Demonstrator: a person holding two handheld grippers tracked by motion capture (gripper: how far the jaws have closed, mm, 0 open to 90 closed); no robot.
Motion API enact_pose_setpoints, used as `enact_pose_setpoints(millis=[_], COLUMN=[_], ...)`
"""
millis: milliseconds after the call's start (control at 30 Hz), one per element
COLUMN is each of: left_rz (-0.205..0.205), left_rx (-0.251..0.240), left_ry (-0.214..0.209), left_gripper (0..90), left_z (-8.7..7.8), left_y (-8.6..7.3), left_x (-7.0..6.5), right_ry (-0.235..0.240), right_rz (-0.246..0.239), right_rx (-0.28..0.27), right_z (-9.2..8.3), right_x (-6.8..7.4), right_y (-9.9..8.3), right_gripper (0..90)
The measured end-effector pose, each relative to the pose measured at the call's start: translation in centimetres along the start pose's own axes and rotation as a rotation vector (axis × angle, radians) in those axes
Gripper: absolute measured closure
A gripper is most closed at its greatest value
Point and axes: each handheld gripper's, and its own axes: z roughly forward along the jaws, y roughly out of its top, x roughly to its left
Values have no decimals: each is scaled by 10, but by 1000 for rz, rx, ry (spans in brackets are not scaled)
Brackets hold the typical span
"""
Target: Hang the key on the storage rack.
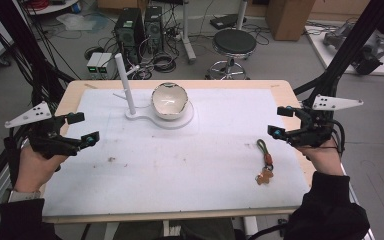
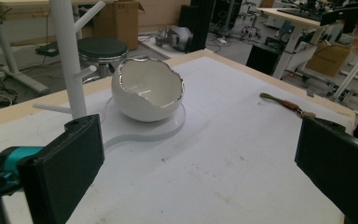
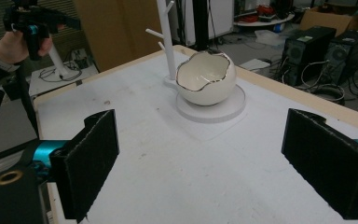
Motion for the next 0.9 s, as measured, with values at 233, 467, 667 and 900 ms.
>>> enact_pose_setpoints(millis=[233,467,667,900], left_rz=[-1,-12,-17,-27], left_rx=[15,25,31,40], left_ry=[-5,-2,-1,8], left_gripper=[17,17,17,17], left_z=[3,6,8,10], left_y=[-2,-4,-5,-9], left_x=[0,1,2,4], right_ry=[-5,-47,-135,-154], right_rz=[3,12,61,159], right_rx=[15,59,137,215], right_z=[4,12,16,31], right_x=[-1,-4,-20,-46], right_y=[-1,-5,-20,-51], right_gripper=[104,105,105,105])
